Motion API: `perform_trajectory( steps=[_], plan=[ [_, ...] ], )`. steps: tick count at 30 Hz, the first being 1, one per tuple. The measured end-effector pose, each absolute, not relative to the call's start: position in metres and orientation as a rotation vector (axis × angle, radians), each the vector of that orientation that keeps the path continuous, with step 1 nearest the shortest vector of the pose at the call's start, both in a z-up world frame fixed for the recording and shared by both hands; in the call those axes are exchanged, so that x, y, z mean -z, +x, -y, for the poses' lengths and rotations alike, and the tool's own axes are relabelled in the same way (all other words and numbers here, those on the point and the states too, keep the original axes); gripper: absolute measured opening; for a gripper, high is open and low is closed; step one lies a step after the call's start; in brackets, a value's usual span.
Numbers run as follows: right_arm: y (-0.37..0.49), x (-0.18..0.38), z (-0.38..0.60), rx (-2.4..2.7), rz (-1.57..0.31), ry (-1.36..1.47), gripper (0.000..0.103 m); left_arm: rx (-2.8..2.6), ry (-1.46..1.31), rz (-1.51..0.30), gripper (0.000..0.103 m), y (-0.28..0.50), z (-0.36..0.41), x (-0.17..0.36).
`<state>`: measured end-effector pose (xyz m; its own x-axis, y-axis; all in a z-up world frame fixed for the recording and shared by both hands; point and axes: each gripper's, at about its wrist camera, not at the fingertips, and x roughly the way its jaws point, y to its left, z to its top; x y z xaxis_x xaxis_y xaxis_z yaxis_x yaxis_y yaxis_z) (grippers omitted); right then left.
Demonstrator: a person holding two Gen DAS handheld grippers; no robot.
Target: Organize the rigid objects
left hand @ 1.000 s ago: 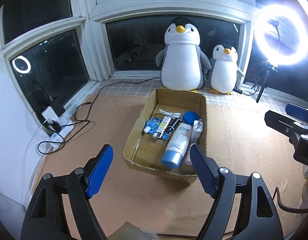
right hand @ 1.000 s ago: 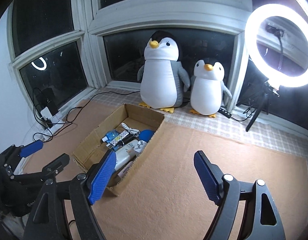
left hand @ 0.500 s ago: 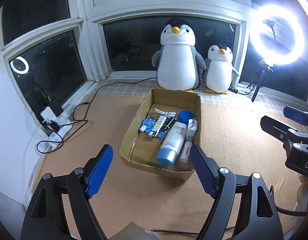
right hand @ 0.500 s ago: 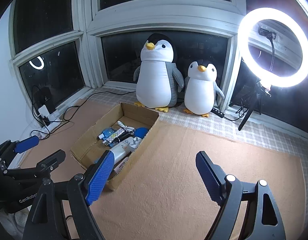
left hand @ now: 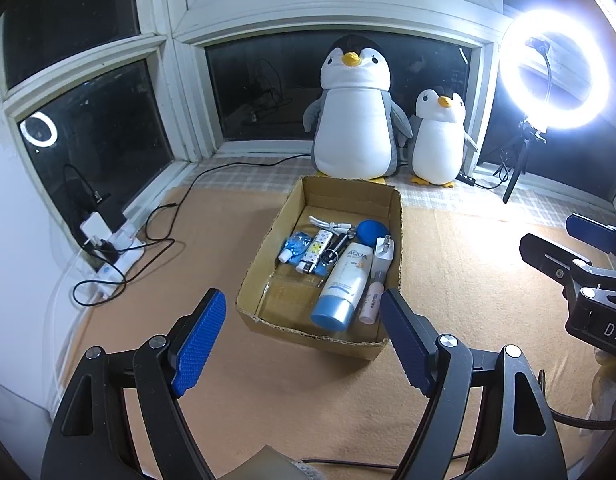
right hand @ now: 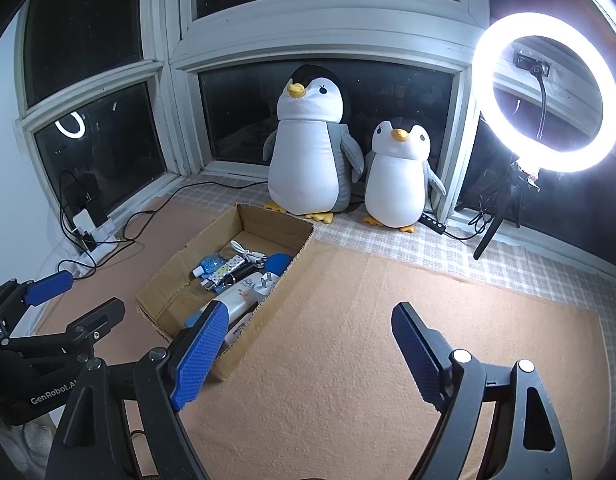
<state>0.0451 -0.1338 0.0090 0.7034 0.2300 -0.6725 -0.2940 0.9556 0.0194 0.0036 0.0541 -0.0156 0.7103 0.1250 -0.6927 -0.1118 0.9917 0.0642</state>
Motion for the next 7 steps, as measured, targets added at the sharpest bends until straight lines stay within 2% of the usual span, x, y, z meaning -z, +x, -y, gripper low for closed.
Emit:
perform_trajectory(
  steps=[7],
  plan=[
    [0.0471, -0.0052, 0.1343, -0.295, -0.744, -0.096, 0.081, -0.125, 0.035, -0.771, 0.080, 0.0040, -0.0524, 0.0175]
  ],
)
